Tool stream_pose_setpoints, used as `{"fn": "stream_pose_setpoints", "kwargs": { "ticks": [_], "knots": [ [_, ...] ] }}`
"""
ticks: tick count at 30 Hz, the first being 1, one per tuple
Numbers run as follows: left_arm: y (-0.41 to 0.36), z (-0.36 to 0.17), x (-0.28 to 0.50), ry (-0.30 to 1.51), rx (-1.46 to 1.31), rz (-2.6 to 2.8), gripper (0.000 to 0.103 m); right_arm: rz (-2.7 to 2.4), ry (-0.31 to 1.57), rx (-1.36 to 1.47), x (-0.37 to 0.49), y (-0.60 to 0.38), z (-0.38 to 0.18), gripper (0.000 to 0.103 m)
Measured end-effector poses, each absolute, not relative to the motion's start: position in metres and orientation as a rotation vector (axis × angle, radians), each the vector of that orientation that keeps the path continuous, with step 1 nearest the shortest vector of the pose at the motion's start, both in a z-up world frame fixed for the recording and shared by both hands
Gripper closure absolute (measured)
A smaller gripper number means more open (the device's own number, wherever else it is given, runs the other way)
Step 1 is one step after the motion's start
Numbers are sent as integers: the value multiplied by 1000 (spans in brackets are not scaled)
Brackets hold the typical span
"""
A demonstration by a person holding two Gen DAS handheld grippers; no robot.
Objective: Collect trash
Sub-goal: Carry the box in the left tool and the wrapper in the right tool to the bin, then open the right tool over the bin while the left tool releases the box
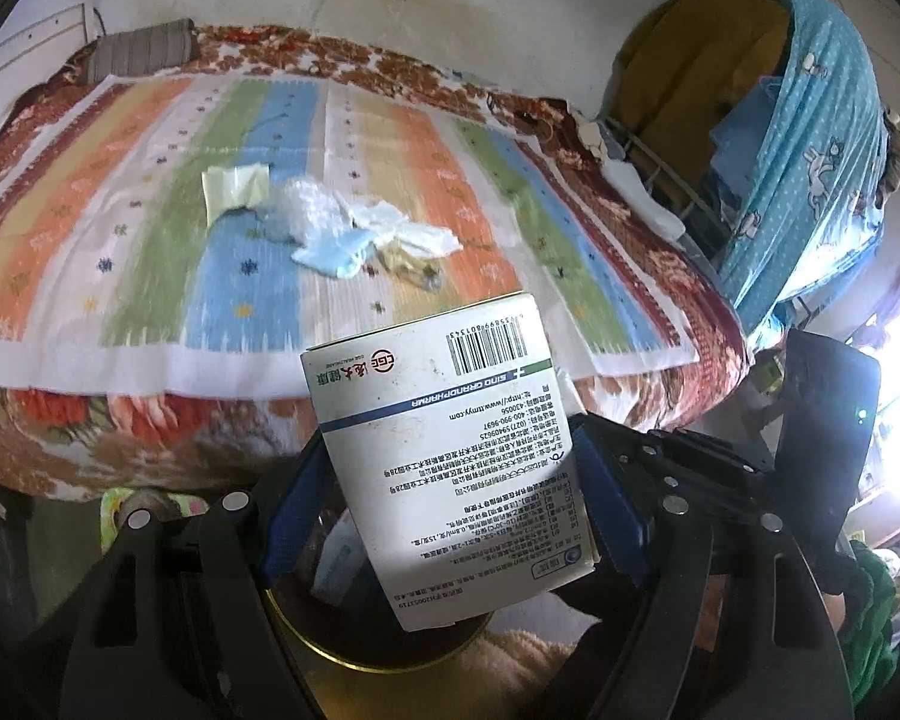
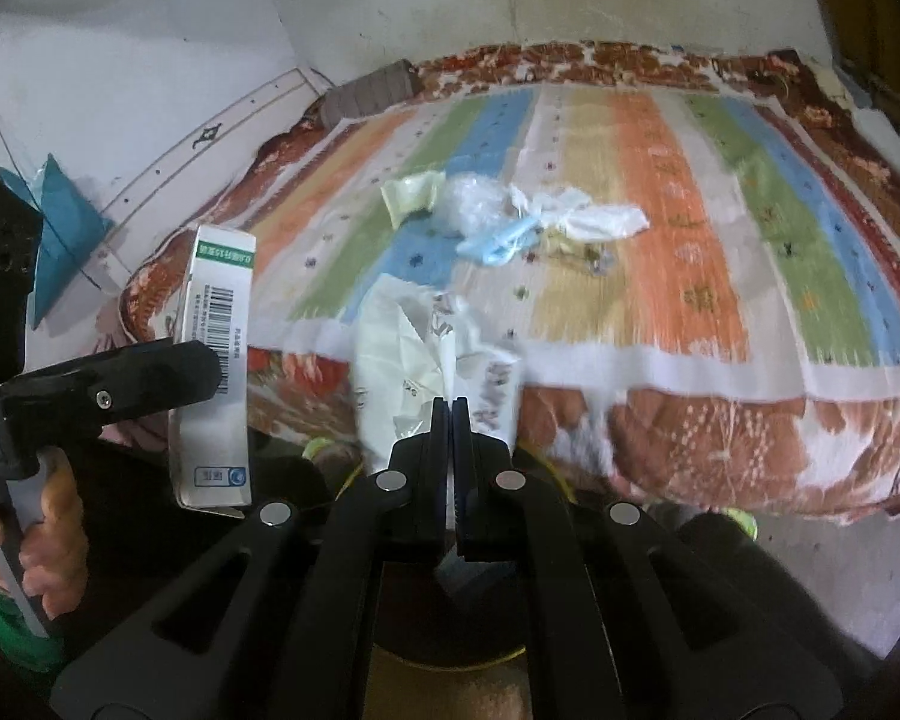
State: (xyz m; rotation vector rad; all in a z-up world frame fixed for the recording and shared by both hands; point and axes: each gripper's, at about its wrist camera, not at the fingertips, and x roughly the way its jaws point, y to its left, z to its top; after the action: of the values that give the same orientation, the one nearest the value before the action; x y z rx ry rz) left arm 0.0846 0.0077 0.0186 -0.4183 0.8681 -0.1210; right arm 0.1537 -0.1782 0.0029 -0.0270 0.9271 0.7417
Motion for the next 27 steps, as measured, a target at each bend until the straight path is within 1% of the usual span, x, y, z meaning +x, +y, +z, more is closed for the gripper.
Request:
{"fn": "stream_pose_setpoints", "kwargs": {
  "ticks": [6, 14, 17, 27],
  "knots": [
    [-1, -9, 80, 960, -414, -85, 26, 717, 1005, -48, 141, -178, -25, 102],
    [7, -54, 87, 1118, -527, -24, 26, 645, 1119, -87, 139, -176, -61, 102],
    [7, -65, 90, 1170, -525, 7, 25, 622, 1164, -90, 144, -175, -73, 102],
    [18, -102, 100, 1279, -601, 100, 25, 557, 1322, -61, 156, -166, -121, 102]
  ]
}}
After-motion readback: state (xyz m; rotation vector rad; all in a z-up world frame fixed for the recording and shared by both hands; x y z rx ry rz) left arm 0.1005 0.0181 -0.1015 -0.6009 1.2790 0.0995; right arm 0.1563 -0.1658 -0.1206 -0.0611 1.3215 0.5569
